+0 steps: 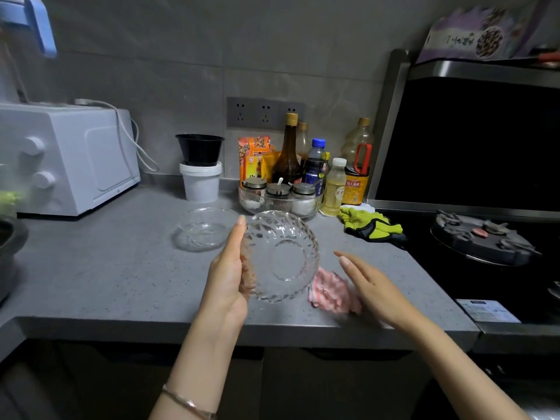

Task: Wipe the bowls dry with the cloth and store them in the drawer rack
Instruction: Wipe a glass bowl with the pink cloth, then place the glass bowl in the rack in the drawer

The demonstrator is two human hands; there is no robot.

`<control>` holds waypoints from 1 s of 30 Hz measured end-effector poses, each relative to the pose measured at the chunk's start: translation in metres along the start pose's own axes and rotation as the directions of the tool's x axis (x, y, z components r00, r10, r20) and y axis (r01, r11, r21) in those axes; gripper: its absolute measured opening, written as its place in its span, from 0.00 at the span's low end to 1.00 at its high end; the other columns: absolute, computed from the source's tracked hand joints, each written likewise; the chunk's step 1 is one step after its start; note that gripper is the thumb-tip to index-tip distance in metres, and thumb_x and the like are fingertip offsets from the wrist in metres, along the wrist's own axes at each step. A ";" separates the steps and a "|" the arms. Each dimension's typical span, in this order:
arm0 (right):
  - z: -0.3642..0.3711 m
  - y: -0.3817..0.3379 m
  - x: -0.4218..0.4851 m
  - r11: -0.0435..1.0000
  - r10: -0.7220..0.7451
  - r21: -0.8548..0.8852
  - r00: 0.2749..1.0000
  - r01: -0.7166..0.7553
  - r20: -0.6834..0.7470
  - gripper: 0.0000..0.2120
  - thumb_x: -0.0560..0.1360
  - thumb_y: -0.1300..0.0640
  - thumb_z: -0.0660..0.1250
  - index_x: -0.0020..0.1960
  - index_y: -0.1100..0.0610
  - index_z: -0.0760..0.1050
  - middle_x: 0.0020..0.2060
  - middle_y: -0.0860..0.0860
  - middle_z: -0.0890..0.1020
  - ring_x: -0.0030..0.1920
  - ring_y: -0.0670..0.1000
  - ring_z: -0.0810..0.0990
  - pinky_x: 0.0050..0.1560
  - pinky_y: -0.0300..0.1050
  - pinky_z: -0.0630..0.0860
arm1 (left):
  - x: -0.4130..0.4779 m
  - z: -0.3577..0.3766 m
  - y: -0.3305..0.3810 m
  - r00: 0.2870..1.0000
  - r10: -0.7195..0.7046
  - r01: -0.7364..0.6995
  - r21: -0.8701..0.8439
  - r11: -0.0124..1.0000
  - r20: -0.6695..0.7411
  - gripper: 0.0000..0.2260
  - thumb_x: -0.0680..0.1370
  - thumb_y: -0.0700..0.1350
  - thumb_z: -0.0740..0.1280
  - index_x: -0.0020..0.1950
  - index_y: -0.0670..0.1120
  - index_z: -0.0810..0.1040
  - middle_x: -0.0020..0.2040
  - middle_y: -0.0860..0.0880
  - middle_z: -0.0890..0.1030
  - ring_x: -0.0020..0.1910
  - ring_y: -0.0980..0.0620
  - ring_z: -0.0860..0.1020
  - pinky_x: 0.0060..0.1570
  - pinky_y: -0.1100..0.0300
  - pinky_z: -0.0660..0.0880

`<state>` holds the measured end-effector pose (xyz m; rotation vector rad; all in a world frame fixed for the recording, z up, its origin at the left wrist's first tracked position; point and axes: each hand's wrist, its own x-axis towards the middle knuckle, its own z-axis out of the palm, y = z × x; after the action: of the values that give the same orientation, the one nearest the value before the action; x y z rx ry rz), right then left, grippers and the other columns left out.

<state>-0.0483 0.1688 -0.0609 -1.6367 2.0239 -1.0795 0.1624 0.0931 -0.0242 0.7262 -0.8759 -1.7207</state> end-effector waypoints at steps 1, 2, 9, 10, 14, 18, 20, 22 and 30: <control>-0.007 -0.004 -0.004 0.994 0.006 0.108 1.000 -0.004 -0.017 0.26 0.75 0.36 0.51 0.69 0.43 0.66 0.67 0.39 0.69 0.67 0.39 0.66 0.65 0.36 0.59 | 0.000 0.003 -0.006 1.000 -0.008 0.008 0.007 1.000 0.005 0.21 0.69 0.60 0.70 0.53 0.46 0.81 0.51 0.45 0.84 0.52 0.46 0.82 0.59 0.48 0.75; -0.014 -0.009 -0.009 0.976 0.003 0.218 1.000 0.001 -0.018 0.26 0.74 0.33 0.51 0.68 0.42 0.66 0.68 0.38 0.69 0.68 0.39 0.67 0.67 0.38 0.59 | 0.000 0.007 -0.012 1.000 -0.012 0.012 0.013 1.000 0.015 0.21 0.69 0.61 0.71 0.53 0.46 0.81 0.52 0.45 0.84 0.53 0.46 0.82 0.58 0.49 0.76; -0.079 -0.005 -0.050 0.857 0.021 0.511 0.995 -0.070 0.102 0.31 0.65 0.30 0.59 0.65 0.42 0.71 0.62 0.42 0.77 0.61 0.42 0.77 0.59 0.40 0.70 | -0.026 0.066 -0.074 0.954 -0.205 0.172 0.157 0.972 0.221 0.31 0.57 0.68 0.76 0.48 0.48 0.77 0.48 0.47 0.81 0.47 0.45 0.79 0.60 0.47 0.74; -0.089 0.000 -0.058 0.854 0.038 0.512 0.992 -0.093 0.117 0.30 0.66 0.32 0.59 0.64 0.44 0.73 0.61 0.44 0.79 0.60 0.45 0.78 0.58 0.41 0.72 | -0.034 0.076 -0.081 0.942 -0.219 0.178 0.174 0.969 0.254 0.30 0.59 0.66 0.76 0.48 0.46 0.77 0.45 0.47 0.83 0.47 0.47 0.81 0.58 0.50 0.75; -0.136 0.038 -0.106 0.816 0.112 0.547 0.979 -0.188 0.171 0.27 0.70 0.37 0.67 0.61 0.54 0.77 0.57 0.58 0.81 0.57 0.58 0.80 0.54 0.52 0.77 | -0.066 0.125 -0.119 0.828 -0.334 0.225 0.278 0.934 0.450 0.24 0.66 0.57 0.71 0.53 0.40 0.81 0.40 0.47 0.86 0.42 0.52 0.84 0.51 0.55 0.78; -0.173 0.084 -0.155 0.723 0.198 0.613 0.946 -0.318 0.257 0.31 0.61 0.45 0.79 0.58 0.60 0.79 0.48 0.59 0.83 0.45 0.53 0.83 0.47 0.44 0.79 | -0.092 0.161 -0.170 0.698 -0.419 0.230 0.372 0.899 0.581 0.20 0.69 0.55 0.69 0.51 0.41 0.83 0.46 0.42 0.85 0.46 0.47 0.84 0.40 0.66 0.78; -0.191 0.112 -0.183 0.675 0.260 0.637 0.928 -0.372 0.267 0.31 0.59 0.47 0.81 0.58 0.61 0.79 0.47 0.58 0.82 0.42 0.50 0.82 0.45 0.42 0.79 | -0.104 0.184 -0.203 0.649 -0.459 0.224 0.425 0.877 0.606 0.22 0.68 0.56 0.70 0.53 0.41 0.83 0.47 0.42 0.85 0.47 0.47 0.84 0.39 0.66 0.78; -0.203 0.129 -0.199 0.670 0.310 0.622 0.914 -0.406 0.262 0.30 0.59 0.47 0.81 0.56 0.59 0.80 0.50 0.59 0.81 0.45 0.52 0.81 0.49 0.45 0.79 | -0.107 0.200 -0.224 0.620 -0.469 0.192 0.458 0.868 0.629 0.23 0.68 0.57 0.70 0.54 0.41 0.82 0.47 0.42 0.85 0.47 0.47 0.83 0.41 0.65 0.78; -0.264 0.222 -0.259 0.523 0.596 0.759 0.803 -0.387 -0.002 0.28 0.50 0.52 0.84 0.48 0.59 0.83 0.38 0.56 0.84 0.34 0.48 0.83 0.36 0.38 0.80 | -0.132 0.240 -0.372 0.596 -0.467 -0.060 0.616 0.786 0.653 0.21 0.75 0.66 0.51 0.59 0.59 0.74 0.59 0.59 0.77 0.60 0.58 0.74 0.58 0.62 0.68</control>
<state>-0.3014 0.5159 -0.0992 -0.4560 1.6499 -1.6265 -0.1848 0.3473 -0.1932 0.4276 -2.1033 -2.0253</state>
